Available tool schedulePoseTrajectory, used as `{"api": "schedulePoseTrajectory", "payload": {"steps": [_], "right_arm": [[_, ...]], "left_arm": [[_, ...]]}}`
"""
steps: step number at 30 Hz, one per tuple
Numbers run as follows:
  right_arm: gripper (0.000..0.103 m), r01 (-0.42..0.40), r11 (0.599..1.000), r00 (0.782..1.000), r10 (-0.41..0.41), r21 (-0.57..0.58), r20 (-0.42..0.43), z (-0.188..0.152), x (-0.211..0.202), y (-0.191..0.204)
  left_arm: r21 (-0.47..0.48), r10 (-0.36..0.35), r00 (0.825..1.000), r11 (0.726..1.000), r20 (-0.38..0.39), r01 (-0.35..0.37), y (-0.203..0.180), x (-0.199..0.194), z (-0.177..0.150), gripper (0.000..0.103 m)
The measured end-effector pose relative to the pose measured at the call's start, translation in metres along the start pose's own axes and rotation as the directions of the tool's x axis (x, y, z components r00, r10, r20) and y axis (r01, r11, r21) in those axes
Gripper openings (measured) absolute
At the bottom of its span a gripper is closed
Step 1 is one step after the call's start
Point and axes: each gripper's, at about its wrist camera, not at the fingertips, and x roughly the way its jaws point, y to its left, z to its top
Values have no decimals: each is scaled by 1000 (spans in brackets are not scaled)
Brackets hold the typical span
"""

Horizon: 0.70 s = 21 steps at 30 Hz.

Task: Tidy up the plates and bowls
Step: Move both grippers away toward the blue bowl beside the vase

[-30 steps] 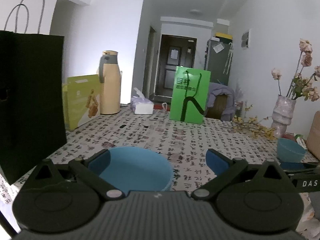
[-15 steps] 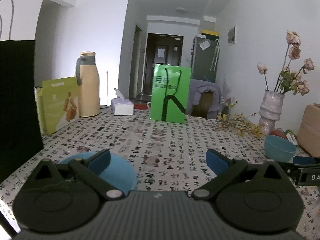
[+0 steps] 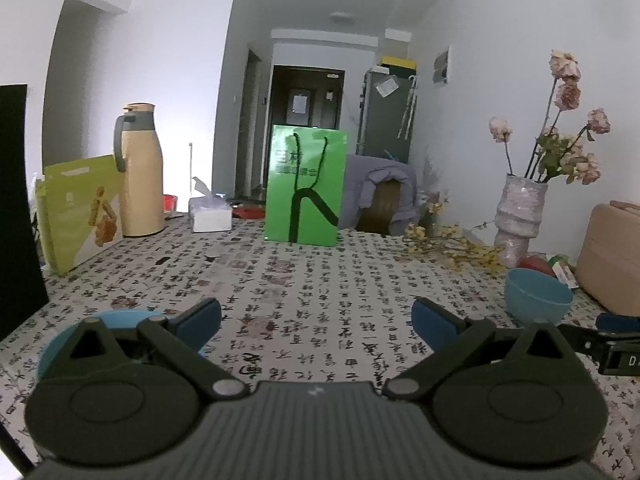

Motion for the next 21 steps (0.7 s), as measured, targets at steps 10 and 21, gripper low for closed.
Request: {"api": "schedulePoseTrajectory", "payload": {"steps": [10, 21], "right_arm": [[103, 49, 995, 996, -55, 82, 75, -16, -16, -34], [103, 172, 977, 978, -185, 130, 100, -31, -38, -68]], "left_arm": [[56, -37, 999, 998, 6, 37, -26, 14, -10, 103], [110, -60, 998, 992, -10, 61, -53, 28, -19, 103]]}}
